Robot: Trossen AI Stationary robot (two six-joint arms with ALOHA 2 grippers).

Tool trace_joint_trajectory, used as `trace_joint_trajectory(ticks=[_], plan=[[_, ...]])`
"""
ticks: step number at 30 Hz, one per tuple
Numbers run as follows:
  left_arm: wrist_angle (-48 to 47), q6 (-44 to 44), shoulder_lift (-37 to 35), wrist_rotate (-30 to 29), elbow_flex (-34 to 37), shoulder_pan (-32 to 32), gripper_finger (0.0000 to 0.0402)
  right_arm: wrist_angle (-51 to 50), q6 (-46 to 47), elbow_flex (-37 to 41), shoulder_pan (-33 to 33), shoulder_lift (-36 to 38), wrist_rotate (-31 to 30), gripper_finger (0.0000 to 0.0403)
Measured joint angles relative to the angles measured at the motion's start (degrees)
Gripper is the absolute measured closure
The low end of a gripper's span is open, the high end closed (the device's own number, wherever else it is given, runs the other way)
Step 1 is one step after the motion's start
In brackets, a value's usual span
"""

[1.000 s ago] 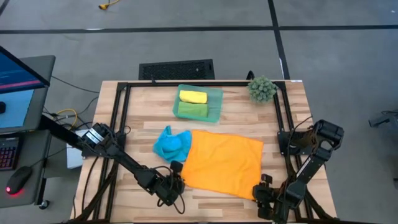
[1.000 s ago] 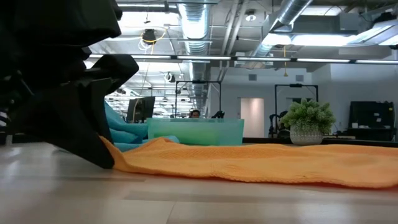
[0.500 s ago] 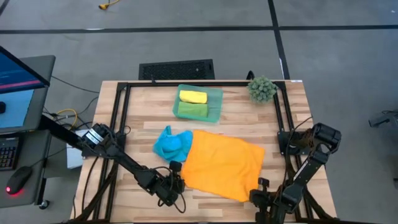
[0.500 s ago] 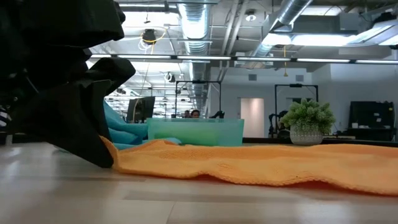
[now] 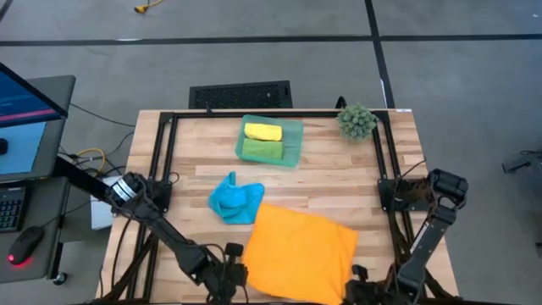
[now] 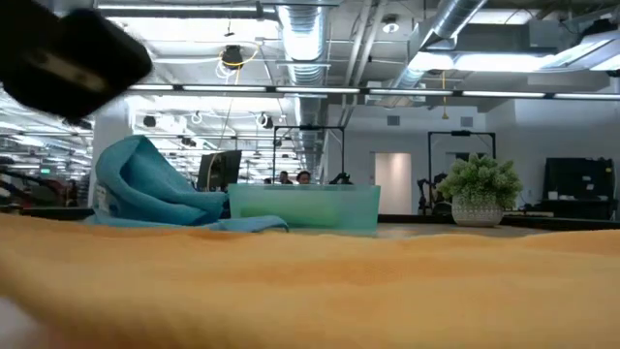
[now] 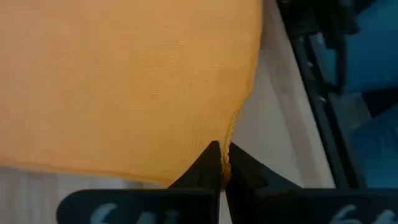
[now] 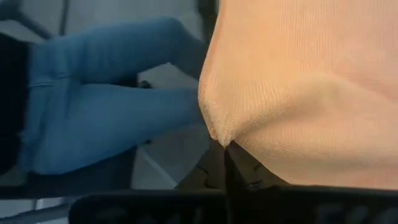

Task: Roll microfiber towels into tight, uniform cylinder then place into a basket
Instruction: Roll the orange microfiber cloth

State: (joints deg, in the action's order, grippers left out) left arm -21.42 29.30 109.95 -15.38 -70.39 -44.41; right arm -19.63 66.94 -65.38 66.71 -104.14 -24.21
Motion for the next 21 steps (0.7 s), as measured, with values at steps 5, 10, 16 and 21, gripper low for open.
trace_joint_trajectory(ticks=[5, 10, 16, 21], plan=[[-15.1, 1.9, -0.1, -5.2, -8.3, -1.1, 0.0401, -0.6, 2.8, -1.0, 2.0, 0.0, 2.2, 0.0392], [-25.6, 4.5, -0.1, -17.4, -14.5, 0.4, 0.0401, -11.6, 9.4, -1.0, 1.5, 0.1, 6.9, 0.0394], [-36.0, 11.1, -0.2, -19.0, -17.3, 5.3, 0.0401, -9.7, 7.9, -2.2, -0.9, 0.3, 10.4, 0.0394], [-39.0, 12.4, -0.2, -20.2, -17.3, 6.3, 0.0401, -21.3, 5.4, -6.3, -2.9, 0.3, 10.7, 0.0392]])
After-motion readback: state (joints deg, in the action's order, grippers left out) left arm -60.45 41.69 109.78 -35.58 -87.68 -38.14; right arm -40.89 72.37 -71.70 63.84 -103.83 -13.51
